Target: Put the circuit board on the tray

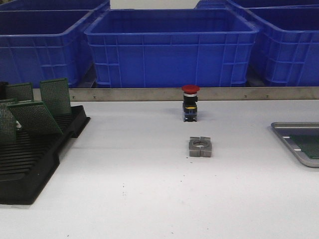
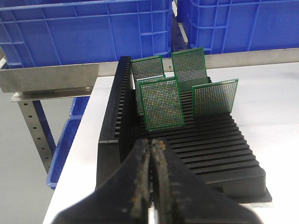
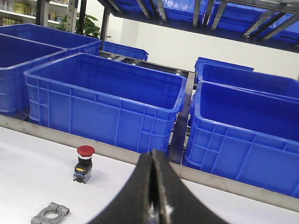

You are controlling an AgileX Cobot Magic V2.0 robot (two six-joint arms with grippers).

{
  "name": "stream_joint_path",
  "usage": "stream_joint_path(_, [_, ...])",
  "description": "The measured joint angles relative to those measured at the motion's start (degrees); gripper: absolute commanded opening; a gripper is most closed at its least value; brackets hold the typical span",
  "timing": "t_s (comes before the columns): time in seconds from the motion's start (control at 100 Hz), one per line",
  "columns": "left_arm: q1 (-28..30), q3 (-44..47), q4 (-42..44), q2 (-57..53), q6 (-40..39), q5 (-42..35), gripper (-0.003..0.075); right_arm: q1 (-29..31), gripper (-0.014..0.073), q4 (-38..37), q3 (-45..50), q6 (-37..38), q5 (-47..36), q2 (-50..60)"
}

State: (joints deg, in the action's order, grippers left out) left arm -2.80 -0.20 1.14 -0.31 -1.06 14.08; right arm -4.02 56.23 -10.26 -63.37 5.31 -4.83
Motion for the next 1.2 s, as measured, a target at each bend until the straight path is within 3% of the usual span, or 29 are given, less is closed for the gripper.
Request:
stream_joint_path(0.31, [0.0,0.0,0.0,0.0,0.0,0.1,-0.0017,0.0,-0.0060,0.0,0.0,0.0,-0.4,0.0])
stream_joint_path(0.72, [0.0,0.0,0.0,0.0,0.0,0.2,-0.0017,0.5,-0.0060,-2.4,3.5,2.7,-11.5,0.0])
stream_joint_path(0.84, [0.0,0.0,0.0,0.0,0.0,0.2,-0.0017,2.7,-0.0060,-14.0,6.2,14.6,-10.6,0.3])
stream_joint_path(1.1, [0.0,0.0,0.0,0.0,0.0,0.2,-0.0017,8.3,-0.0060,-51.4,11.6,56.3,-5.9,5.1])
stream_joint_path(1.2, [0.0,0.0,0.0,0.0,0.0,0.2,-0.0017,8.8,-0.0060,-59.7,11.7,65.1,-2.4,5.2])
